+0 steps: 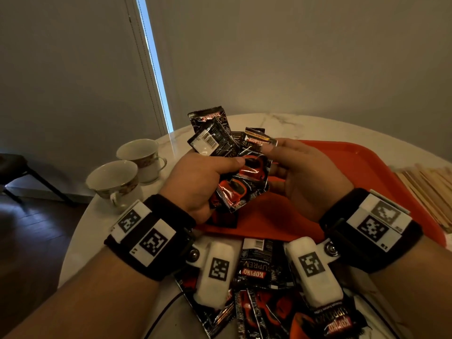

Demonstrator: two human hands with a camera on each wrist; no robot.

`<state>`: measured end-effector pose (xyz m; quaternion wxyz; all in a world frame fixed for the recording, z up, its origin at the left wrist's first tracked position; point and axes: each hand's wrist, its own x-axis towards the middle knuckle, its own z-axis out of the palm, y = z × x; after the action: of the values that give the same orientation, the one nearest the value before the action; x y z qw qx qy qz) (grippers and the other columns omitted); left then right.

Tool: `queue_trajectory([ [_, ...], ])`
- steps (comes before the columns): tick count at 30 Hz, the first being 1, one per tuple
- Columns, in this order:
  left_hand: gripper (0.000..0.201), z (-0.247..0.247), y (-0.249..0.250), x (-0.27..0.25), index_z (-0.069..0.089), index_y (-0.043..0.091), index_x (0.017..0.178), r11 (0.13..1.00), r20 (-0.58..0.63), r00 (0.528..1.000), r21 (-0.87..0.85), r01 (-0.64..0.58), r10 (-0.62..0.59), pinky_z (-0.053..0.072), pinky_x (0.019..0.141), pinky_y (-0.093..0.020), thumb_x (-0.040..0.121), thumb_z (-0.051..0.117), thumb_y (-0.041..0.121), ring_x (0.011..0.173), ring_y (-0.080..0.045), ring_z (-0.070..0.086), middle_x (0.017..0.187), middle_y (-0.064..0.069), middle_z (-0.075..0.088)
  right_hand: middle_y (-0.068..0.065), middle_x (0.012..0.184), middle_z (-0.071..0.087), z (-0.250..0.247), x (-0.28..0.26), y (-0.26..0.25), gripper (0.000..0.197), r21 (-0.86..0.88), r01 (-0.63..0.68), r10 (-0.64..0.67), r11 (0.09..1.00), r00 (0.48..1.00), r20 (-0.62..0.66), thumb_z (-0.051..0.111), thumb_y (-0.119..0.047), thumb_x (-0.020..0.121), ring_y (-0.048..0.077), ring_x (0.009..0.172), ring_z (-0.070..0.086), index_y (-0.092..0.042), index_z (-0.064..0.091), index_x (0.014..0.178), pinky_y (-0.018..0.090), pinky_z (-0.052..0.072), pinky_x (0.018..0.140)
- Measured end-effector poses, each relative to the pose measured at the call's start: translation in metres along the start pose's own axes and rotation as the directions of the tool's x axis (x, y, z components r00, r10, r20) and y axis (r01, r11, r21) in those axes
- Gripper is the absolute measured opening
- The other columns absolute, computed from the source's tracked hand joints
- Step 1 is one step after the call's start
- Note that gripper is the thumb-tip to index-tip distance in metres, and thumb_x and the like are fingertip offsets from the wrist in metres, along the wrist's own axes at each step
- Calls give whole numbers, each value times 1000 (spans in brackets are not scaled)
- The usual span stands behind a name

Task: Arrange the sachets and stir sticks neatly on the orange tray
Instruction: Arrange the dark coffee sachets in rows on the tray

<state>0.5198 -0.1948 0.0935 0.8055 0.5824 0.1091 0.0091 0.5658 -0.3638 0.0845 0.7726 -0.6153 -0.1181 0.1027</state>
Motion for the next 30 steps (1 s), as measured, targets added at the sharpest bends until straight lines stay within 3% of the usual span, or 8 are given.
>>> queue_trajectory([
  [2,43,-1,1,1,66,-6,120,1000,-21,1000,-12,6,-7,59,89,-60,79,76,3,95,-45,75,108,-26,75,21,116,72,-1,0,0,29,-54,-9,11,998,999,32,63,1,92,35,103,72,6,63,121,50,57,92],
  [4,39,-2,3,2,67,-4,120,1000,-45,999,-30,9,-10,62,82,-54,83,76,5,91,-42,76,107,-25,76,21,112,73,-3,2,0,27,-46,-11,11,999,1000,-15,62,7,91,31,94,74,10,62,117,41,62,82],
  [8,37,-6,6,4,65,0,123,996,-119,993,-80,-33,24,64,71,-47,87,74,2,87,-37,78,105,-22,77,10,93,75,-12,8,-2,19,49,-30,39,998,980,-195,64,6,90,15,70,72,-4,65,106,26,57,65],
  [13,27,-10,14,6,67,-4,117,983,-206,976,-151,-99,67,61,54,-38,91,72,1,71,-31,78,83,-16,78,16,96,72,-22,9,4,21,-6,-234,223,972,931,-288,66,9,88,22,70,69,-2,60,104,27,54,58],
  [16,30,-12,14,8,67,-5,118,983,-226,971,-146,-106,71,62,58,-42,90,75,4,75,-33,78,87,-18,79,16,91,72,-22,8,4,14,-159,-348,298,924,916,-270,68,9,87,24,75,68,-2,63,93,31,57,63],
  [21,38,-15,14,13,65,-1,124,982,-239,967,-142,-125,89,63,72,-53,88,77,6,86,-38,78,99,-20,78,16,98,74,-17,17,0,18,-320,-405,321,857,904,-283,71,5,87,24,80,72,2,66,104,31,61,62],
  [25,39,-18,12,17,65,-1,124,978,-250,962,-146,-151,111,63,68,-48,87,78,5,84,-36,78,98,-19,79,15,102,74,-11,25,-1,21,-340,-426,334,838,894,-299,73,5,85,25,88,73,2,68,106,30,58,59],
  [30,40,-21,13,18,65,0,123,980,-245,963,-132,-147,112,62,79,-62,86,79,6,86,-38,78,99,-19,78,13,98,74,-6,26,-2,19,-314,-416,320,854,894,-313,70,6,87,23,85,73,-1,67,104,32,61,66],
])
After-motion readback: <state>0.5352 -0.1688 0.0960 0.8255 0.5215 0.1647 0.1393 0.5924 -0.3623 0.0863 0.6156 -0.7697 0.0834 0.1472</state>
